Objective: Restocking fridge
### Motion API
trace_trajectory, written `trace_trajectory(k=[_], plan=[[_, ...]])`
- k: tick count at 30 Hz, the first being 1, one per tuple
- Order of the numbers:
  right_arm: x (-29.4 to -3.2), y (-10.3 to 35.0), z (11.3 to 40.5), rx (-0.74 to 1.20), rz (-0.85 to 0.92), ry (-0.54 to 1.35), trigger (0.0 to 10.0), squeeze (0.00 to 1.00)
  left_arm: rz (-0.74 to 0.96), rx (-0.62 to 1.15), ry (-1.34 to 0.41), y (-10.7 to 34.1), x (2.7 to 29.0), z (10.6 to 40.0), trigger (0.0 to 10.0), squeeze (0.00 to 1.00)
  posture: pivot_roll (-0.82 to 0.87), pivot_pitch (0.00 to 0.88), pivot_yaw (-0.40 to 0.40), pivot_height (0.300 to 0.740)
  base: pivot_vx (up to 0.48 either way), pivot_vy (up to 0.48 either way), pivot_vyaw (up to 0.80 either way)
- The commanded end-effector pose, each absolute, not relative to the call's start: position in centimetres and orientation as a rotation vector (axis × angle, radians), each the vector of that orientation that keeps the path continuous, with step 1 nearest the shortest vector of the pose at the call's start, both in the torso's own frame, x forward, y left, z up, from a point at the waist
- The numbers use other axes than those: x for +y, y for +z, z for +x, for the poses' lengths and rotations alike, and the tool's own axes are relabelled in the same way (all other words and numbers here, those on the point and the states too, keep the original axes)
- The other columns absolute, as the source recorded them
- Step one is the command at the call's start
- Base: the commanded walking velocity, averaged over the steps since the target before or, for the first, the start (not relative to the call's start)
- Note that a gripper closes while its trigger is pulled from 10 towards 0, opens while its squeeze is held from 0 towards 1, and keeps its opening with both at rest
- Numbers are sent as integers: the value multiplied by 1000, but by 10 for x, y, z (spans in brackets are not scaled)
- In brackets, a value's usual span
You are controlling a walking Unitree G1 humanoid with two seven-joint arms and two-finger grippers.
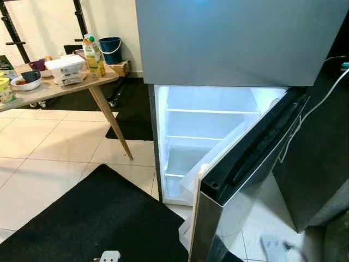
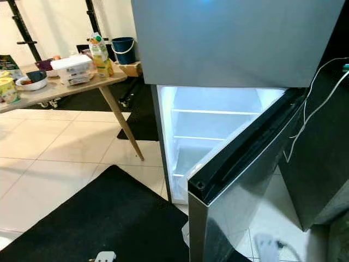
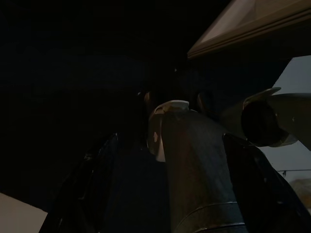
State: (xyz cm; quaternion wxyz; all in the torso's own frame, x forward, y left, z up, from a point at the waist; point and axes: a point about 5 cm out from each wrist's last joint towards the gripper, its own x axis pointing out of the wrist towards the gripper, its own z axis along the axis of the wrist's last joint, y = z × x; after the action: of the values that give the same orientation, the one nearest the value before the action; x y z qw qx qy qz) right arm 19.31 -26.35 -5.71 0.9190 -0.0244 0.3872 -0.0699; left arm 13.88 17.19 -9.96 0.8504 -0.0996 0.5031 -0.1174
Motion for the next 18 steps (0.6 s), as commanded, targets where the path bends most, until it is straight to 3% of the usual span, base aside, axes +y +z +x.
trace_trajectory(k=[1, 9, 18], plan=[[-260, -52, 201, 736, 8, -139, 10000, 0, -200, 1079, -254, -101, 173, 134, 10000, 0, -117, 17, 26, 740, 0, 0, 0], [-256, -26, 237, 540, 115, -73, 10000, 0, -203, 1079, -255, -101, 172, 134, 10000, 0, -115, 17, 23, 740, 0, 0, 0], [-243, -7, 261, 433, 118, 37, 10000, 0, -198, 1081, -255, -101, 173, 134, 10000, 0, -113, 19, 28, 740, 0, 0, 0]])
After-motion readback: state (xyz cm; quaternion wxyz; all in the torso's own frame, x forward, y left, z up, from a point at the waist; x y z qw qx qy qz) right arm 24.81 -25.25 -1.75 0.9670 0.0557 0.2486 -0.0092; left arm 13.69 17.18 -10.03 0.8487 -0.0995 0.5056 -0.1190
